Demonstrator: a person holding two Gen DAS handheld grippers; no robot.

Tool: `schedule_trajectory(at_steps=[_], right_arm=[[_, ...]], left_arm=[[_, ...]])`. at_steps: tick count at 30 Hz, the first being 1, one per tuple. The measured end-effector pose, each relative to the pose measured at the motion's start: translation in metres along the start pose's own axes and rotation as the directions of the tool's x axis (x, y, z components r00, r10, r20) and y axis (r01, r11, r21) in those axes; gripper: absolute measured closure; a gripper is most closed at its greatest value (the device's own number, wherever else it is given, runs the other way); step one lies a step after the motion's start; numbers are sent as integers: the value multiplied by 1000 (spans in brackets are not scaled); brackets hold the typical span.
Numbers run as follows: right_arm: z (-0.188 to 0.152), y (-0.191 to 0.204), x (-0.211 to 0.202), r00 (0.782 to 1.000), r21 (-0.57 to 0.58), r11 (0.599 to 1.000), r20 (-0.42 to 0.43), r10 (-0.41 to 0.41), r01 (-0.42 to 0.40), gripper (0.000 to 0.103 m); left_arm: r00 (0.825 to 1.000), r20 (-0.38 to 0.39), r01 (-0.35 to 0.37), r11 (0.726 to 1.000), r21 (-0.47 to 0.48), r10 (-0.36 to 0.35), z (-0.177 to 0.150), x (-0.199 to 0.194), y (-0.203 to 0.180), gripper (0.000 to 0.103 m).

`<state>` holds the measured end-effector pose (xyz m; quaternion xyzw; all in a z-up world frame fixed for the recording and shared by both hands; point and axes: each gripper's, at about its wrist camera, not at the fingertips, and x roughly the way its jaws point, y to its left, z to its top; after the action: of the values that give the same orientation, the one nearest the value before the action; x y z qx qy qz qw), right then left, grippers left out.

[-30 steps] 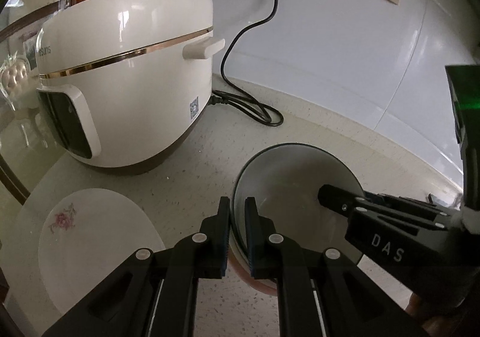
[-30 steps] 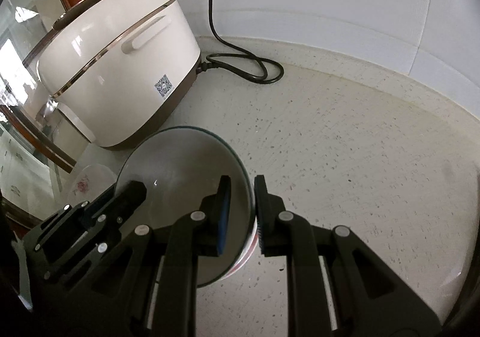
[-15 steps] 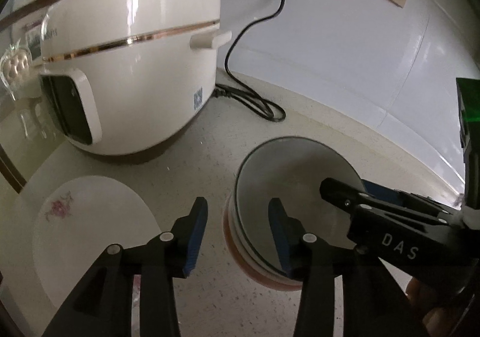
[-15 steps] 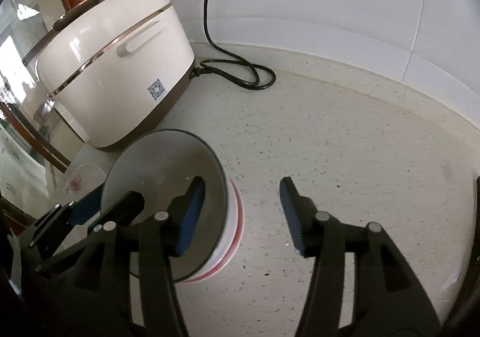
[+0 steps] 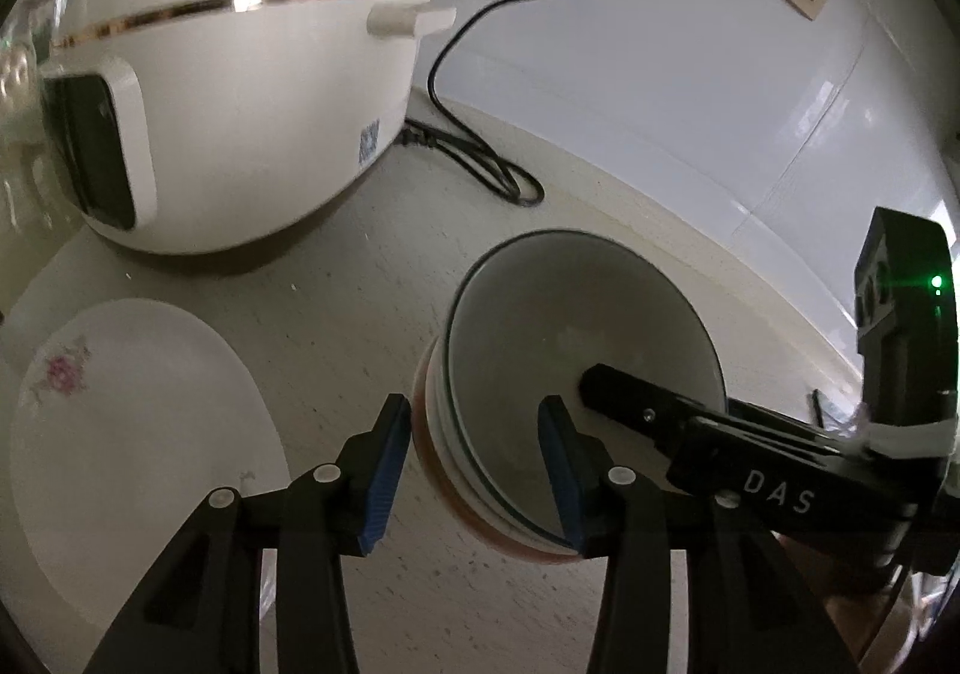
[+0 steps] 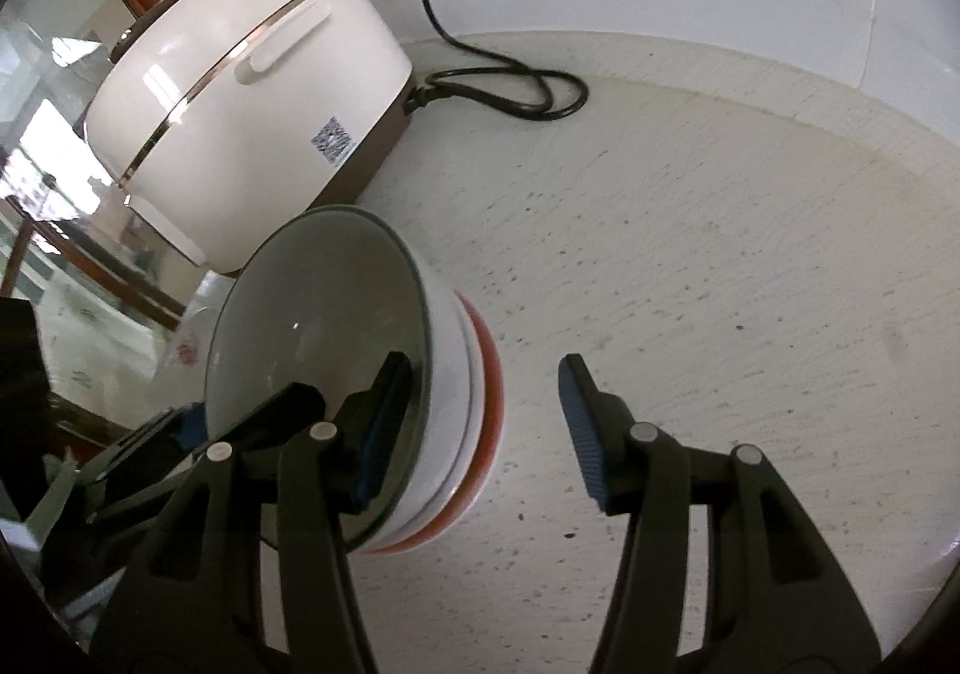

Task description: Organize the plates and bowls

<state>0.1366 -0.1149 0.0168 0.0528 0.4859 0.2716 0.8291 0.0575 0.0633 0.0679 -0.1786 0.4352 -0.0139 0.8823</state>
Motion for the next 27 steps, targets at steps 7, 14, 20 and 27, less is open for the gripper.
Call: schedule_trajectory(at_steps=[7,14,20,27], right_arm=[[0,-9,9,987,66,987,-58,153,-149,58],[-2,-13,7,981,113,978,-67,182,-174,59],[3,-6,-3,983,135,978,-67,169,-159,59],[19,43,-27,982,81,981,-56,179,-175,59]], left_arm=[[970,-189,142,987,-75,-154,9,21,15,48],[951,-225,174,968,-179,-212,8,29,26,56],[945,-228,193,962,-196,-236,10,18,30,58],[968,-158,162,967,-196,-194,26,-39,43,58]])
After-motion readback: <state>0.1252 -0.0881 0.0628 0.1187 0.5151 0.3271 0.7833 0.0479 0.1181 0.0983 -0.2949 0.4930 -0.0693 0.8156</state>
